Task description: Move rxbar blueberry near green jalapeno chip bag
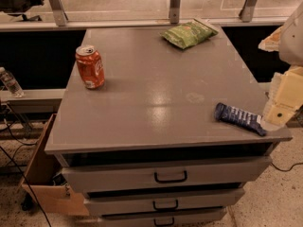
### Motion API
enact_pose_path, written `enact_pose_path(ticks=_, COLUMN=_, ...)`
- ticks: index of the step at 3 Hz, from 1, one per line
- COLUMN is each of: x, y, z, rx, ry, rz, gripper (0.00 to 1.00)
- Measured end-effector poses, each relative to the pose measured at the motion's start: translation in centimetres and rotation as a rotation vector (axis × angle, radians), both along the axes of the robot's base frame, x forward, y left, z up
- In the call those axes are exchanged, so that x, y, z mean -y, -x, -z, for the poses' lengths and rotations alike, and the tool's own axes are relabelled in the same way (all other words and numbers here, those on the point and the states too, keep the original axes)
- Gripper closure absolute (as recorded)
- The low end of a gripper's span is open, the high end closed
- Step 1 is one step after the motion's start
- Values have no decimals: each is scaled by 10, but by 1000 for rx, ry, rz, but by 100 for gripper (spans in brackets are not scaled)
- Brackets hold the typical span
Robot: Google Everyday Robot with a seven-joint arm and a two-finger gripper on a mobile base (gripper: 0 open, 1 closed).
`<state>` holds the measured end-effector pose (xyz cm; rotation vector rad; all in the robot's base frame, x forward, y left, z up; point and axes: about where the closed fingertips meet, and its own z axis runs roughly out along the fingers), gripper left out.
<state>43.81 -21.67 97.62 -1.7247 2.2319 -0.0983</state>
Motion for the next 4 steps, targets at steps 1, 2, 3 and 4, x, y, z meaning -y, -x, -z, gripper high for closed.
enact_pose_path(ticks=1, x=0, y=0, z=0, rx=0, ry=0, rz=0, gripper=0)
enact_pose_path(ticks=2, x=15, y=-21, z=20, rx=4, ry=-54, rz=25, gripper=0)
enact_pose_path(ticks=3, x=42, y=-58, z=55, rx=14, ry=-129, rz=79, gripper=0)
enact_pose_path(ticks=4, x=60, y=-84, z=85, rx=13, ry=-186, rz=130, gripper=0)
